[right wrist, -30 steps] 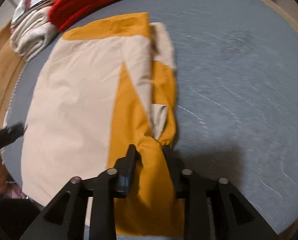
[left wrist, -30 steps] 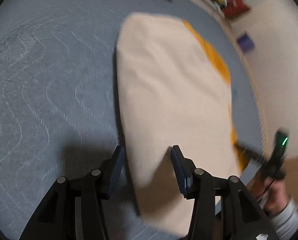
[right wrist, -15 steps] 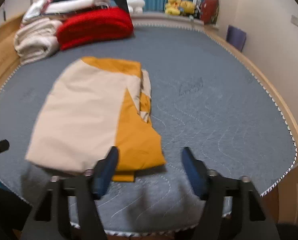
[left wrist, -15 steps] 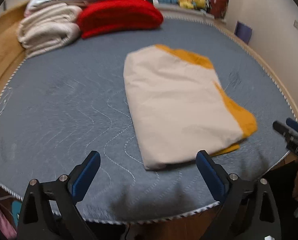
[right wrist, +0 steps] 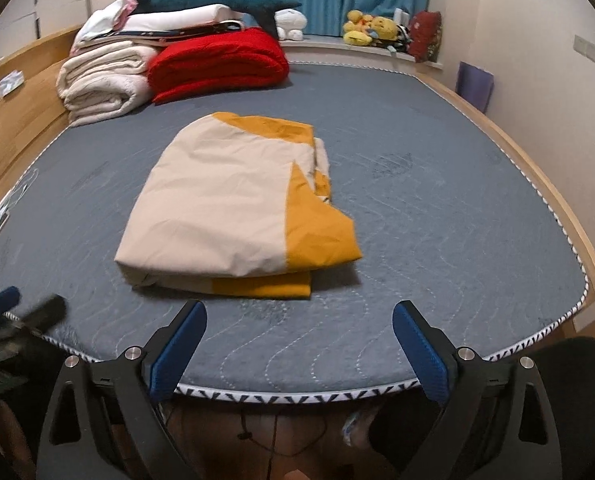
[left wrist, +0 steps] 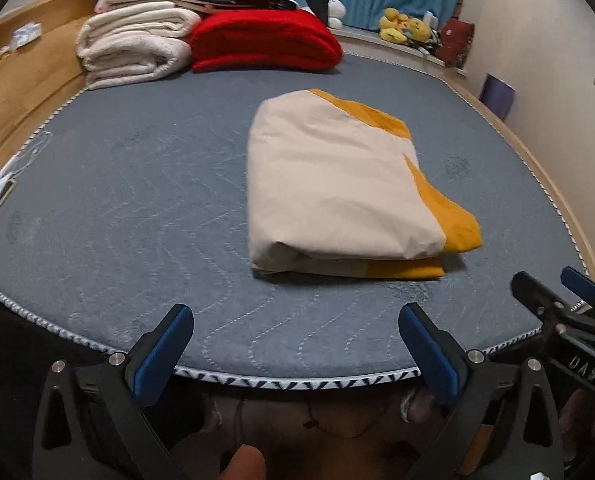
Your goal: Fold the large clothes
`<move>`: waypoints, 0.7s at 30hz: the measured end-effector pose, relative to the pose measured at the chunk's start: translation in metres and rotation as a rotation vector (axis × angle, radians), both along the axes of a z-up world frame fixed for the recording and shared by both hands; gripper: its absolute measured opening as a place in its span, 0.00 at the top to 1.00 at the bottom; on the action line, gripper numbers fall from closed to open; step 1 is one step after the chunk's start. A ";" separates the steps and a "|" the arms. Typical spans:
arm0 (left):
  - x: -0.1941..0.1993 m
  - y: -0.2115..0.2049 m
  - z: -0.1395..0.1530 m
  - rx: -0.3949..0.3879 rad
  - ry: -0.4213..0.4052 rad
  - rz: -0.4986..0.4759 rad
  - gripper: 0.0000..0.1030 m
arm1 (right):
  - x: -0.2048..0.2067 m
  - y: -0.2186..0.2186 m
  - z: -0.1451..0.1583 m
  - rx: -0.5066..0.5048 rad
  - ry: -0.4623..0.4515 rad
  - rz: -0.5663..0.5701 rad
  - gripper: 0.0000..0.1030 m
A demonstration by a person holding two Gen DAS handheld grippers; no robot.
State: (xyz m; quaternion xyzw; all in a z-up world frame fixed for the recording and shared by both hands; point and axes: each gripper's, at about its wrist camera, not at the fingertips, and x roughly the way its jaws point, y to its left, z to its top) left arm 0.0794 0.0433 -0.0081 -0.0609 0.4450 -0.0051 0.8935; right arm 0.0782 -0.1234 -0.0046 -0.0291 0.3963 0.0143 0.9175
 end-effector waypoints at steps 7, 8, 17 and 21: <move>0.009 -0.007 0.002 0.008 -0.065 -0.002 0.01 | 0.005 0.015 -0.002 0.001 -0.033 0.034 0.09; 0.010 -0.006 0.002 -0.004 -0.070 0.002 0.01 | 0.006 0.016 -0.002 -0.009 -0.038 0.030 0.08; 0.014 -0.013 0.002 0.012 -0.090 -0.015 0.01 | 0.012 0.011 -0.007 -0.008 -0.039 0.020 0.08; 0.013 -0.014 0.003 0.024 -0.106 -0.013 0.01 | 0.011 0.009 -0.006 -0.015 -0.053 0.019 0.09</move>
